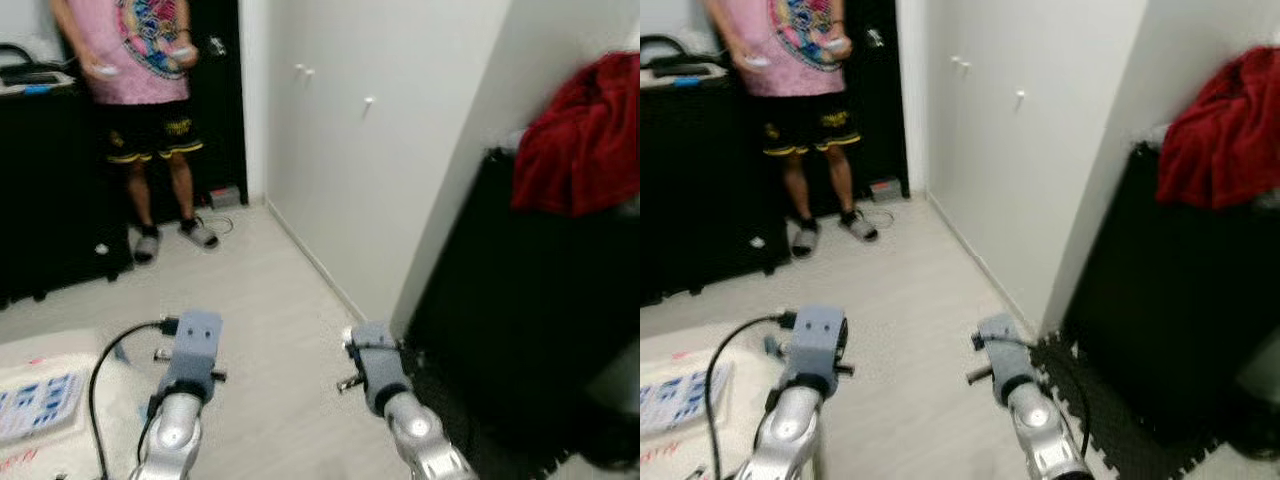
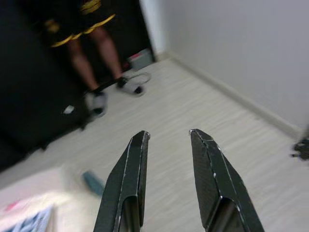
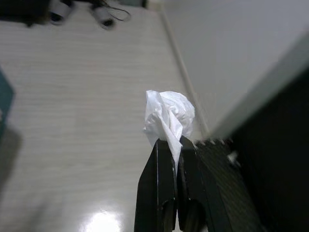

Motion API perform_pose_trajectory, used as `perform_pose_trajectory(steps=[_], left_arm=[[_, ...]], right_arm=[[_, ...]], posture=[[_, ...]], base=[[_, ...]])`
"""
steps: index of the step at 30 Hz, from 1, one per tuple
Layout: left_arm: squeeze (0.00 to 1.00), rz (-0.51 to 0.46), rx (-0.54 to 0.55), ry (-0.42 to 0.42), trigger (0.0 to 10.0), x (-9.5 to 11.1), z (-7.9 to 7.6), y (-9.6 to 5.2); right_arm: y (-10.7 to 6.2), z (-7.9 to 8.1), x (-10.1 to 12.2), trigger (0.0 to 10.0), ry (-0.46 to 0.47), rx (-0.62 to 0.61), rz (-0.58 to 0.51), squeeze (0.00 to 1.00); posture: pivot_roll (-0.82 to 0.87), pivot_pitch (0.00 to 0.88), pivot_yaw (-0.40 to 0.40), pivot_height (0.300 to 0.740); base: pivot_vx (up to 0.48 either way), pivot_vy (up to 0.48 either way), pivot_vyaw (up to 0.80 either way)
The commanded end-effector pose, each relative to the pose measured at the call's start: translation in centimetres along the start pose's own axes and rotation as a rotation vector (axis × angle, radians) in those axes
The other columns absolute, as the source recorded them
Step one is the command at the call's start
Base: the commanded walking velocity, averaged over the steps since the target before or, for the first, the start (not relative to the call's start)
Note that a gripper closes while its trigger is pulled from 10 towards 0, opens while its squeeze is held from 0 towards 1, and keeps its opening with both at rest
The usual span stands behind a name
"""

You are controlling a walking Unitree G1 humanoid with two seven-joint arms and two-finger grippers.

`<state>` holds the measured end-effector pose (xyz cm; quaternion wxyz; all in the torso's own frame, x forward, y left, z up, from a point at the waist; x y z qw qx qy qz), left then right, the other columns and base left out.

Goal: Clean up the room

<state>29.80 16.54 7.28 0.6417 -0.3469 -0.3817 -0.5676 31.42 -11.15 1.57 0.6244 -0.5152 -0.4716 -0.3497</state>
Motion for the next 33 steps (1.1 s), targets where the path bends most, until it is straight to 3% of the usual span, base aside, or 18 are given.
perform_pose_trajectory(steps=[1, 33], left_arm=[[0.0, 0.001, -0.014, 0.005, 10.0, 0.05, -0.3, 0.03], [0.0, -0.006, -0.013, 0.006, 10.0, 0.33, -0.39, 0.34]], right_arm=[[-0.07, -0.15, -0.15, 10.0, 0.005, -0.009, 0.002, 0.0], [0.1, -0.48, -0.18, 10.0, 0.014, -0.025, 0.008, 0.0]], posture=[[0.06, 0.003, -0.039, 0.74], [0.05, 0.003, -0.046, 0.74]], base=[[0.0, 0.0, -0.8], [0.0, 0.0, -0.8]])
Point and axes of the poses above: a point about 5 cm out from each wrist's last joint towards the gripper, its own y axis pointing out of the wrist towards the gripper, its own x axis along the axis of the wrist's last joint, z = x × y, the point moved 3 cm from there along y, pointing out of the wrist towards the gripper, and after that the axes turned 14 degrees about y, right-handed, at the moved point
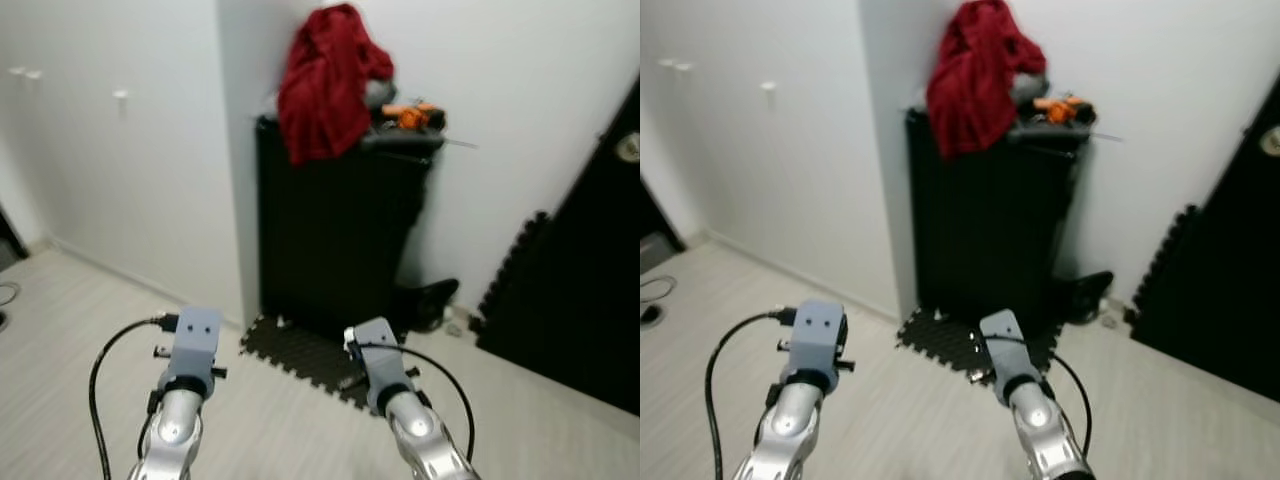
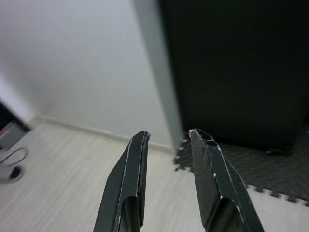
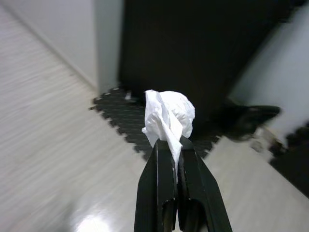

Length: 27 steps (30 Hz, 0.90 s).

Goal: Clean up the room

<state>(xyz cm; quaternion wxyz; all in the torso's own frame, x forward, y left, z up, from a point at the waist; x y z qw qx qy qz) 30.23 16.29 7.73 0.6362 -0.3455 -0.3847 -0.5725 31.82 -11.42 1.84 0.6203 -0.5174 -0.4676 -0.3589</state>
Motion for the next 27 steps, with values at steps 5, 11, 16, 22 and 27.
perform_pose_trajectory(steps=[5, 11, 16, 22, 27], left_arm=[[0.0, 0.01, -0.009, 0.009, 10.0, -0.24, -0.26, -0.01], [0.0, 0.007, -0.016, 0.014, 10.0, -0.27, -0.18, 0.0], [0.0, 0.007, -0.015, 0.019, 10.0, -0.27, -0.04, 0.08], [0.0, 0.017, -0.016, 0.014, 10.0, -0.4, -0.18, 0.05], [0.0, 0.031, -0.021, 0.011, 10.0, -0.73, -0.22, -0.12]], right_arm=[[-0.02, -0.18, -0.35, 10.0, 0.005, -0.008, 0.011, 0.0], [-0.04, -0.09, -0.4, 10.0, 0.012, -0.014, 0.01, 0.0], [-0.05, -0.02, -0.48, 10.0, 0.014, -0.014, 0.011, 0.0], [0.03, -0.08, -0.42, 10.0, 0.009, -0.013, 0.012, 0.0], [0.08, -0.16, -0.39, 10.0, 0.004, -0.024, 0.014, 0.0]], posture=[[0.05, 0.007, -0.042, 0.74], [0.05, 0.0, -0.035, 0.74], [0.05, 0.0, -0.036, 0.74], [0.05, 0.0, -0.044, 0.74], [0.06, 0.0, -0.031, 0.74]], base=[[0.0, 0.0, -0.8], [0.0, 0.0, -0.8], [0.0, 0.0, -0.8], [0.0, 0.0, -0.8], [0.0, 0.0, -0.8]])
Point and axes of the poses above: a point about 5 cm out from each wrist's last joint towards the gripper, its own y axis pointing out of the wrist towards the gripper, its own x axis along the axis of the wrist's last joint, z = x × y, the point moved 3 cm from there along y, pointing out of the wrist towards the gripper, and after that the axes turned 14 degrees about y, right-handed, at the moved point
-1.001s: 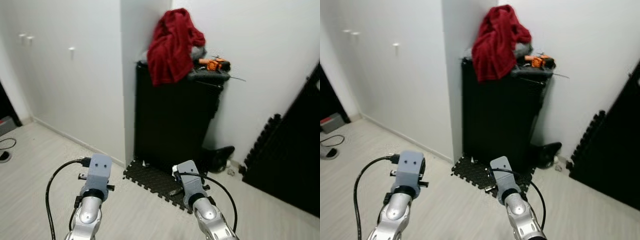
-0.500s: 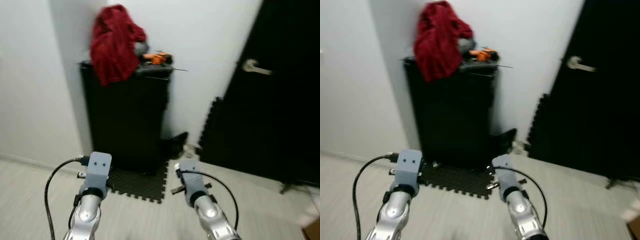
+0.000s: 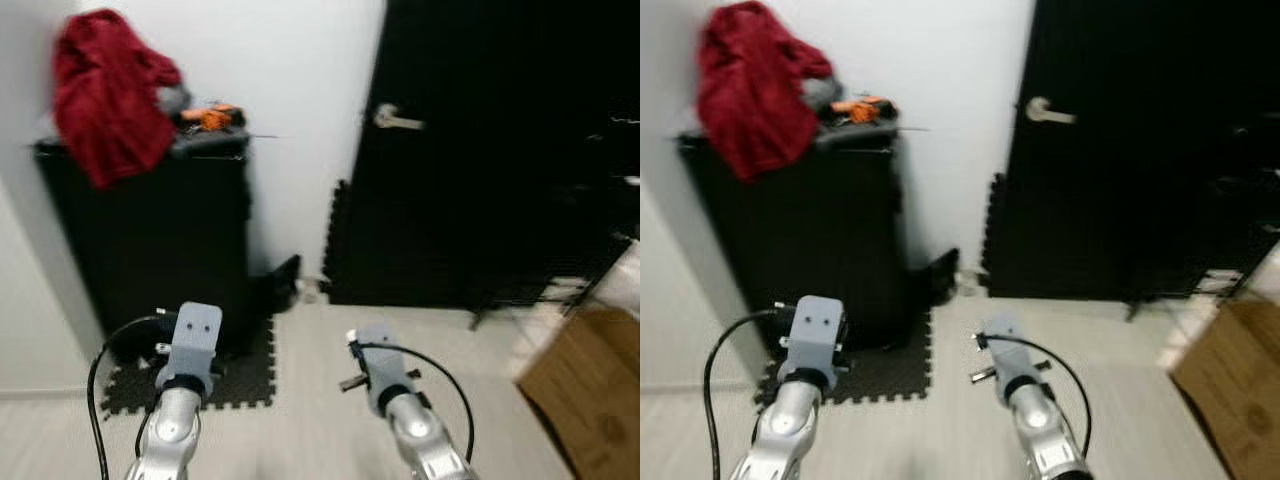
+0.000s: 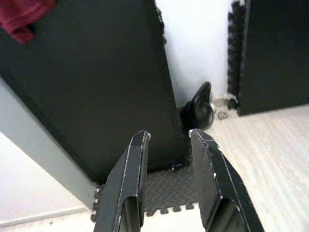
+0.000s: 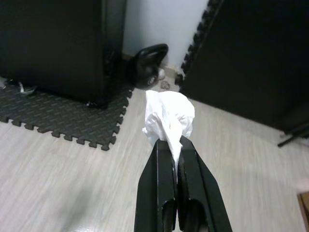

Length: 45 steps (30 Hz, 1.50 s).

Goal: Clean up the room

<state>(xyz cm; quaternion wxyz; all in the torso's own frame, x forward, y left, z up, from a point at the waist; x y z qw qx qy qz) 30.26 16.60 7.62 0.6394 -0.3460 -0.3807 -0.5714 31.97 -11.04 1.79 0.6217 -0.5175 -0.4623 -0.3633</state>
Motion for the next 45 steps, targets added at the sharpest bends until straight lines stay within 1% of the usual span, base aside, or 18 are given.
perform_pose_trajectory(steps=[1, 5, 8, 13, 19, 20, 22, 29, 34, 40, 45], left_arm=[[0.0, 0.03, -0.022, -0.001, 10.0, -0.7, -0.5, -0.2], [0.0, 0.046, -0.029, -0.013, 10.0, -0.9, -0.5, -0.3], [0.0, 0.075, -0.052, -0.045, 10.0, -1.3, -0.9, -0.5], [0.0, 0.083, -0.036, -0.029, 10.0, -1.5, -0.9, -0.6], [0.0, 0.08, -0.038, -0.038, 10.0, -1.4, -0.9, -0.6], [0.0, 0.084, -0.061, -0.062, 10.0, -1.4, -1.2, -0.6], [0.0, 0.092, -0.07, -0.07, 10.0, -1.5, -1.4, -0.6], [0.0, 0.125, -0.067, -0.063, 10.0, -1.9, -1.4, -0.6], [0.0, 0.115, -0.065, -0.065, 10.0, -1.7, -1.3, -0.4], [0.0, 0.106, -0.072, -0.066, 10.0, -1.5, -1.3, -0.4], [0.0, 0.079, -0.08, -0.041, 10.0, -1.1, -1.4, -0.2]], right_arm=[[-0.2, -0.5, -0.4, 10.0, -0.008, -0.022, 0.013, 0.0], [-0.2, -0.5, -0.6, 10.0, -0.003, -0.031, 0.015, 0.0], [-0.3, -0.5, -0.8, 10.0, 0.001, -0.036, 0.018, 0.0], [-0.4, -0.7, -0.9, 10.0, -0.001, -0.041, 0.021, 0.0], [-0.3, -1.2, -0.7, 10.0, -0.015, -0.062, 0.018, 0.0], [-0.2, -1.5, -0.6, 10.0, -0.019, -0.073, 0.017, 0.0], [-0.2, -1.6, -0.5, 10.0, -0.021, -0.077, 0.018, 0.0], [-0.1, -1.9, -0.4, 10.0, -0.026, -0.092, 0.019, 0.0], [0.0, -2.4, -0.2, 10.0, -0.032, -0.116, 0.014, 0.0], [0.0, -2.6, -0.1, 10.0, -0.03, -0.129, 0.012, 0.0], [0.0, -2.7, -0.1, 10.0, -0.029, -0.135, 0.015, 0.0]], posture=[[0.06, 0.0, -0.026, 0.74], [0.06, 0.0, -0.021, 0.74], [0.06, 0.0, -0.02, 0.74], [0.06, 0.002, -0.022, 0.74], [0.06, 0.0, -0.024, 0.74], [0.06, 0.001, -0.022, 0.74], [0.06, 0.001, -0.022, 0.74], [0.06, 0.001, -0.024, 0.74], [0.06, 0.0, -0.022, 0.74], [0.06, 0.0, -0.021, 0.74], [0.06, 0.0, -0.021, 0.74]], base=[[0.0, 0.0, -0.8], [0.0, 0.0, -0.8], [0.0, 0.0, -0.8], [0.0, 0.0, -0.8], [0.0, 0.0, -0.8], [0.0, 0.0, -0.8], [0.0, 0.0, -0.8], [0.0, 0.0, -0.8], [0.0, 0.0, -0.8], [0.0, 0.0, -0.8], [0.0, 0.0, -0.8]])
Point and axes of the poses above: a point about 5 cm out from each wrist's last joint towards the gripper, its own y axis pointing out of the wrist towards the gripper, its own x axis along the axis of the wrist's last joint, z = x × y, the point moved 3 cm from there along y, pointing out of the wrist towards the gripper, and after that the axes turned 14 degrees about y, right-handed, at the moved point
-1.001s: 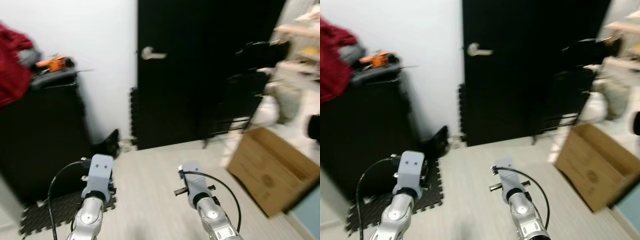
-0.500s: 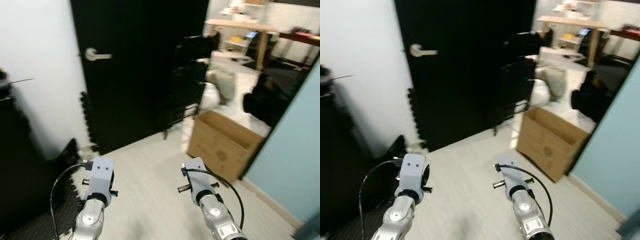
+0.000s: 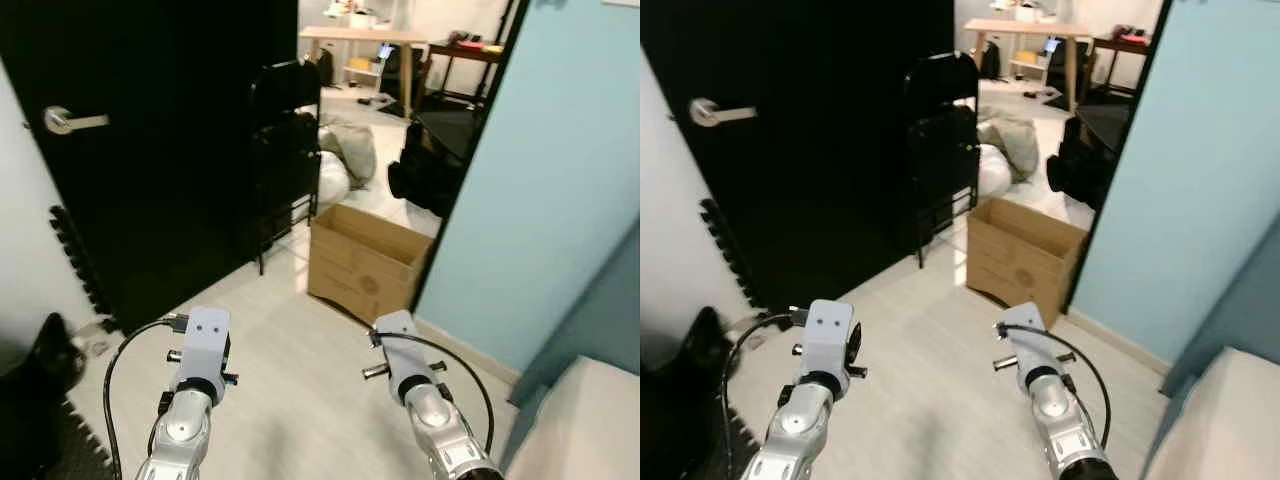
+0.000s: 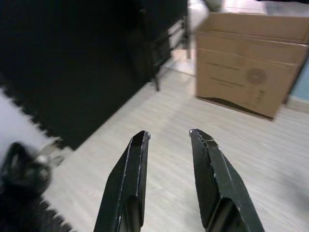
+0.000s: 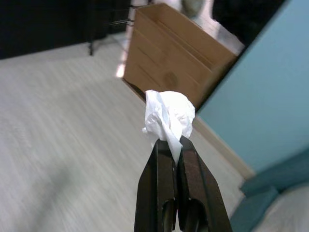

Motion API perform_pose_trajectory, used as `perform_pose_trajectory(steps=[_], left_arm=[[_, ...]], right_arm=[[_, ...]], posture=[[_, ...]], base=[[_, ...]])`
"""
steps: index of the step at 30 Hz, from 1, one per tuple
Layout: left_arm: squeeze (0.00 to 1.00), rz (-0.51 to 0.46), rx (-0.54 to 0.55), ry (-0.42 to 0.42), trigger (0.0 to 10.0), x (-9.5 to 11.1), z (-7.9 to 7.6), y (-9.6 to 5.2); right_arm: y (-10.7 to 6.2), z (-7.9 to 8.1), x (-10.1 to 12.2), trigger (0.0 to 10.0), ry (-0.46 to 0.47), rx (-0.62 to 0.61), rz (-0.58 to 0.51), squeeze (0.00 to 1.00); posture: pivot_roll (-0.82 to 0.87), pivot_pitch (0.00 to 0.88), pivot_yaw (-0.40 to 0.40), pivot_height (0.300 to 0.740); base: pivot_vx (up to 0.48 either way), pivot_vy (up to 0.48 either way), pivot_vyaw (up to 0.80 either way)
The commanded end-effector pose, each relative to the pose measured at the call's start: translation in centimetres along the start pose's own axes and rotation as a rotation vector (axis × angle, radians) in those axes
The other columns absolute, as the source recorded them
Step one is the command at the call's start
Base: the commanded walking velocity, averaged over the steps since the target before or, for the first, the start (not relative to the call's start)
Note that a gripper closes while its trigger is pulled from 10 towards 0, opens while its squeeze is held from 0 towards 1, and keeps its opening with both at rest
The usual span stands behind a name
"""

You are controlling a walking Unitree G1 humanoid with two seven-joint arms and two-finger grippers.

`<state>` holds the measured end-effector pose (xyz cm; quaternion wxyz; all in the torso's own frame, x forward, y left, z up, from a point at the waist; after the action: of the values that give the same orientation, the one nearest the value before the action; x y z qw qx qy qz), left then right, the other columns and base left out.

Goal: Clean up the room

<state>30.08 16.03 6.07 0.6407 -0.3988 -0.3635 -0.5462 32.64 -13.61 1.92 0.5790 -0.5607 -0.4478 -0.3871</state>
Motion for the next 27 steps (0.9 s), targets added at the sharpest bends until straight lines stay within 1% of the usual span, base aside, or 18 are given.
perform_pose_trajectory(steps=[1, 7, 10, 12, 18, 22, 27], left_arm=[[0.0, -0.006, -0.013, 0.014, 10.0, 0.0, -0.2, 0.0], [0.0, -0.014, -0.014, 0.013, 10.0, 0.2, -0.2, 0.1], [0.0, -0.017, -0.002, 0.019, 10.0, 0.3, 0.0, 0.1], [0.0, -0.022, 0.017, 0.024, 10.0, 0.4, 0.3, 0.2], [0.0, -0.019, 0.032, 0.005, 10.0, 0.4, 0.6, 0.3], [0.0, -0.04, 0.027, -0.005, 10.0, 0.6, 0.8, 0.3], [0.0, -0.042, 0.031, -0.01, 10.0, 0.7, 0.9, 0.4]], right_arm=[[0.0, -0.1, -0.4, 10.0, -0.002, -0.004, 0.02, 0.0], [0.0, -0.1, -0.4, 10.0, 0.007, -0.008, 0.017, 0.0], [0.0, 0.0, -0.3, 10.0, 0.004, 0.006, 0.01, 0.0], [0.0, 0.3, -0.3, 10.0, -0.014, 0.027, 0.012, 0.0], [0.1, 0.6, -0.3, 10.0, -0.012, 0.046, 0.014, 0.0], [0.2, 0.7, -0.2, 10.0, -0.011, 0.051, 0.013, 0.0], [0.2, 1.0, -0.2, 10.0, -0.011, 0.062, 0.011, 0.0]], posture=[[0.06, 0.0, -0.021, 0.74], [0.06, 0.0, -0.013, 0.74], [0.06, 0.0, -0.012, 0.74], [0.06, 0.0, -0.016, 0.74], [0.06, 0.0, -0.019, 0.74], [0.07, 0.0, -0.021, 0.74], [0.07, 0.0, -0.023, 0.74]], base=[[0.0, 0.0, -0.8], [0.0, 0.0, -0.8], [0.0, 0.0, -0.42], [0.0, 0.0, 0.0], [0.0, 0.0, 0.0], [0.0, 0.0, 0.0], [0.319, 0.0, 0.0]])
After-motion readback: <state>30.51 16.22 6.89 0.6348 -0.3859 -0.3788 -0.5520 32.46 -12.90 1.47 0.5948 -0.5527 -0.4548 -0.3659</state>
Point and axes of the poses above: a point about 5 cm out from each wrist's last joint towards the gripper, its own y axis pointing out of the wrist towards the gripper, its own x axis along the axis of the wrist's last joint, z = x × y, the point moved 3 cm from there along y, pointing out of the wrist towards the gripper, and after that the axes turned 14 degrees about y, right-handed, at the moved point
